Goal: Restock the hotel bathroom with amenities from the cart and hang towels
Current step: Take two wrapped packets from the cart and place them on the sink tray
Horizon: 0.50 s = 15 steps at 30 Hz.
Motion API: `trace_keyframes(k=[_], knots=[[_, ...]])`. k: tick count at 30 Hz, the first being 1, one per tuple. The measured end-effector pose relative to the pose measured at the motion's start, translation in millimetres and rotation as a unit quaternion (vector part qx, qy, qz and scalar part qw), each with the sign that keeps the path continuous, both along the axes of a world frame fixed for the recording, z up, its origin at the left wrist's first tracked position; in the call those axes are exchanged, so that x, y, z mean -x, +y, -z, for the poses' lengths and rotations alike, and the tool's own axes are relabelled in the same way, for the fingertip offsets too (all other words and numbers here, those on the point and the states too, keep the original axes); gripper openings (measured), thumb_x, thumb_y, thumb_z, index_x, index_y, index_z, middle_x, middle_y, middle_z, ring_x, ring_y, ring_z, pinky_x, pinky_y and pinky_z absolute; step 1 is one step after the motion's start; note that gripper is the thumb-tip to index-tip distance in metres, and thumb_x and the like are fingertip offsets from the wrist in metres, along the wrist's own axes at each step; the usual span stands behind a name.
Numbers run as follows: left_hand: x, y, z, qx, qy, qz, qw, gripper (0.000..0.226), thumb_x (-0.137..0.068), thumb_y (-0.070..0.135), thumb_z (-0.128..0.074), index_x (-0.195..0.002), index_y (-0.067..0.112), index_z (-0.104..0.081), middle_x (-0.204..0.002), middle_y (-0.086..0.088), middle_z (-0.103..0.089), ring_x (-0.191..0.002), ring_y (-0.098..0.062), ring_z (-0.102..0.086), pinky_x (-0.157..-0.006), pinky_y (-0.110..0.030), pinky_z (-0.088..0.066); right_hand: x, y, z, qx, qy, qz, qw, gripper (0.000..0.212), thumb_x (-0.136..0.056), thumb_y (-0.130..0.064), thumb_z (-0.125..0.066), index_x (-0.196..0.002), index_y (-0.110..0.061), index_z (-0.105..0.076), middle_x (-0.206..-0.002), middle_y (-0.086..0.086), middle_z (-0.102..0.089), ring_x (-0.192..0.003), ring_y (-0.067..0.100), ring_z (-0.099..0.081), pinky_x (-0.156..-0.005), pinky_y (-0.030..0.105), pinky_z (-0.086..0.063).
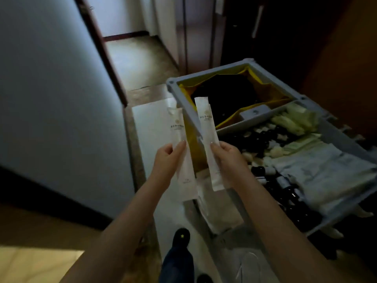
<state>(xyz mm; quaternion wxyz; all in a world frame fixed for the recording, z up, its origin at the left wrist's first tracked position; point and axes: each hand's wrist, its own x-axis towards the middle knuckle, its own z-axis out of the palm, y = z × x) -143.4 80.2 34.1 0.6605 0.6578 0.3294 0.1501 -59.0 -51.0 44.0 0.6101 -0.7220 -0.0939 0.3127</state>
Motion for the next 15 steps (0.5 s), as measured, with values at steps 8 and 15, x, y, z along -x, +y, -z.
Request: trace_keyframes(k=[8,15], knots=[[169.3,9.6,-2.6,0.004,0.002,-0.203,0.979,0.014,-0.093,0.032,-0.053,-0.090,0.020,-0.061,-0.073,0.005,-0.071,-0.070,-0.012,-0.070,-0.057,-0.023,-0.055,122.2,64.4,2.4,0.020,-0.004,-0.223,0.975,0.023,-0.095,-0.032,-0.052,-0.090,-0.014,-0.066,-0.091,0.013,-0.070,-0.086,0.032,-0.068,-0.078,0.046,-0.058],[325.7,21.0,-0.4,-0.014,-0.031,-0.393,0.919,0.017,-0.092,0.026,-0.056,-0.082,0.013,-0.062,-0.071,0.003,-0.064,-0.061,-0.006,-0.064,-0.058,-0.023,-0.051,258.7,124.6,3.2,0.019,-0.031,-0.417,0.908,0.015,-0.097,-0.035,-0.048,-0.094,-0.026,-0.060,-0.092,-0.001,-0.063,-0.085,0.018,-0.061,-0.065,0.028,-0.045]])
